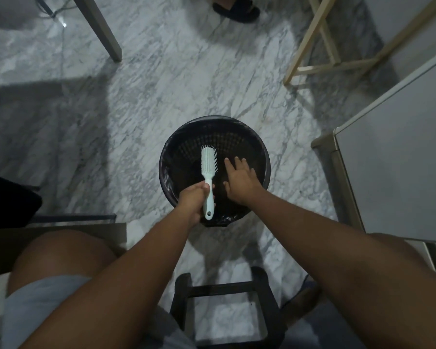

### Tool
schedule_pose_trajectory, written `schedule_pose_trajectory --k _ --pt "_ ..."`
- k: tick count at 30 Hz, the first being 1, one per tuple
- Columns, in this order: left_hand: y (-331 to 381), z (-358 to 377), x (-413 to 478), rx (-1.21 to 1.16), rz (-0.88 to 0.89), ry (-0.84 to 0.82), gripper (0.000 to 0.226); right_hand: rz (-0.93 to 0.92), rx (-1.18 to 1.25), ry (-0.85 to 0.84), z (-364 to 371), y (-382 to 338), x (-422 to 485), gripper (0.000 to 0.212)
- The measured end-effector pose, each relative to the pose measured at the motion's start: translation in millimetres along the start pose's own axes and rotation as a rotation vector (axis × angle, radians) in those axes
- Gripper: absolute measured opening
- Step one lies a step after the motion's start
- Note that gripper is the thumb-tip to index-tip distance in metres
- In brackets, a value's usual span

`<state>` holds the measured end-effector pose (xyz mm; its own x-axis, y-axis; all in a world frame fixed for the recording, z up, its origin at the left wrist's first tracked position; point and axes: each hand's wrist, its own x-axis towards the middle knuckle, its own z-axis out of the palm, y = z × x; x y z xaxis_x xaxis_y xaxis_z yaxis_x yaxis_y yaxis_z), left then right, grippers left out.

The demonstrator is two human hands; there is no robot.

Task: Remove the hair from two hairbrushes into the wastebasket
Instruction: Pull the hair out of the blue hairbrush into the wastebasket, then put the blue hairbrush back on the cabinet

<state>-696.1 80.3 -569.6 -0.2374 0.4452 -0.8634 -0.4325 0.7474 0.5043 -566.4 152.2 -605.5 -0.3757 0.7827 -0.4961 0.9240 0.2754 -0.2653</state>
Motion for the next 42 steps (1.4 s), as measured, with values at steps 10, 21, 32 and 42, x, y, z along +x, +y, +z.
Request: schedule_pose_trajectory --k 10,21,32,42 --pt "86.6 52.5 -111.3 0.104 0.047 -0.060 0.018 0.077 0.144 0.147 -139.8 8.9 -75.8 0.074" --pt "217.3 212.6 -333.2 0.430 0.167 -0.366 0.026 0.329 0.266 0.542 -399.7 86.1 -276.5 0.071" --pt "192.1 406.7 -483.7 0.745 0.268 -0.801 0.029 0.838 0.388 0.808 -462.8 207.3 -464.4 0.070" --pt "43.7 514.0 -564.3 1.021 0.195 -0.955 0.007 1.259 0.452 0.752 -405.6 295.9 -595.8 0.068"
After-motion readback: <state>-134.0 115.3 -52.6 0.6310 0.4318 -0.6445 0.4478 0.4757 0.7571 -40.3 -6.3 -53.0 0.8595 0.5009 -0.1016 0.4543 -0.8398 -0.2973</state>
